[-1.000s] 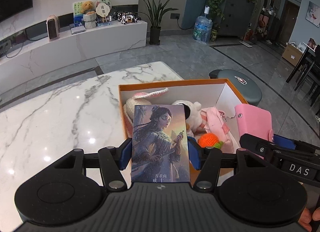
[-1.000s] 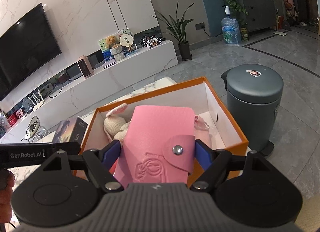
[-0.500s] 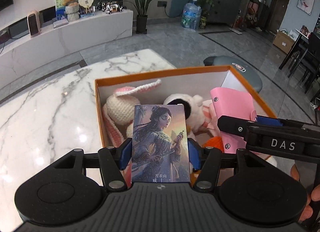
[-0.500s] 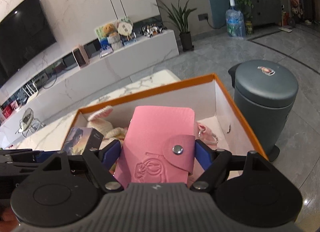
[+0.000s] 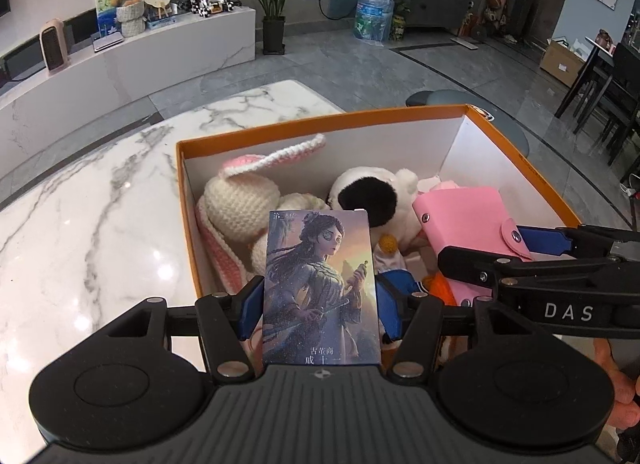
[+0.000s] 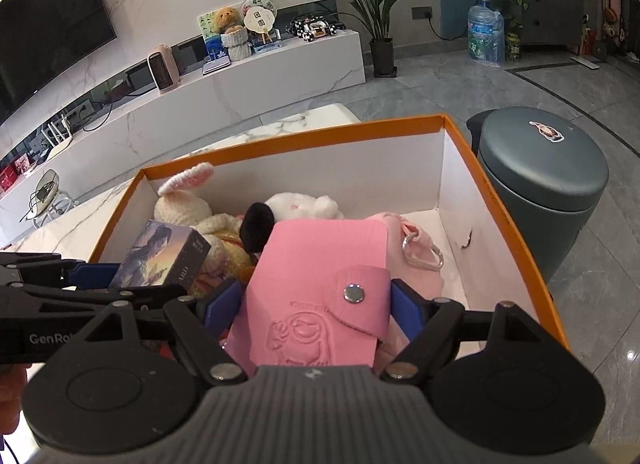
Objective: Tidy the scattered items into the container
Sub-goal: 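Lower into the box and open the left tool on the card while the right tool releases the wallet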
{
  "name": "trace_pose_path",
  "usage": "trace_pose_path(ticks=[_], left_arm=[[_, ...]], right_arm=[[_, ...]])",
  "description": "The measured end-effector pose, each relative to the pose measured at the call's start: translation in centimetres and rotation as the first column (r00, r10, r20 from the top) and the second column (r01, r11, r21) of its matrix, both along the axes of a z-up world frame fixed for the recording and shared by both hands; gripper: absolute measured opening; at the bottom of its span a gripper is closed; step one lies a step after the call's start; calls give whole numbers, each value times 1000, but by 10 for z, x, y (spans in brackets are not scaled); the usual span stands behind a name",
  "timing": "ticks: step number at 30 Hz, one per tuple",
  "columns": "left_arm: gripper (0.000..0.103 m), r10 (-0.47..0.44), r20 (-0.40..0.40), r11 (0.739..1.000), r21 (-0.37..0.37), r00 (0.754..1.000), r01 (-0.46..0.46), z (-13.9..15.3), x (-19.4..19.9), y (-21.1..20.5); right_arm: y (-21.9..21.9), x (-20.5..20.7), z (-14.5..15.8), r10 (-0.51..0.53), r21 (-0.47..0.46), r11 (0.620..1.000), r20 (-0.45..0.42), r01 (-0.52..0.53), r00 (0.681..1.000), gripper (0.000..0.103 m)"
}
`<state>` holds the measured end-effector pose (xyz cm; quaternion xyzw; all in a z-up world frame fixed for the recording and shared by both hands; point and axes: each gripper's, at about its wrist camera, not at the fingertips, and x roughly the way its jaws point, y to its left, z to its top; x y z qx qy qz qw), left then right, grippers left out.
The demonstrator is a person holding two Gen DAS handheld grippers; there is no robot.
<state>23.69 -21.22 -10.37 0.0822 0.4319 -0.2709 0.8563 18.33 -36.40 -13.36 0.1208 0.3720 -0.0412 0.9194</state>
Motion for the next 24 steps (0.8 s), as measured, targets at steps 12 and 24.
trace_pose_path(ticks=[12,24], left_arm=[[72,-13,19,1000,4,1000,13,-1,-4,2],[73,49,52,999,-7,997,-49,17,-6,17]], right_arm=[[-1,-11,-2,-41,56,998,8,41,999,83],[12,-17,6,30,142,989,30,-33,999,82]])
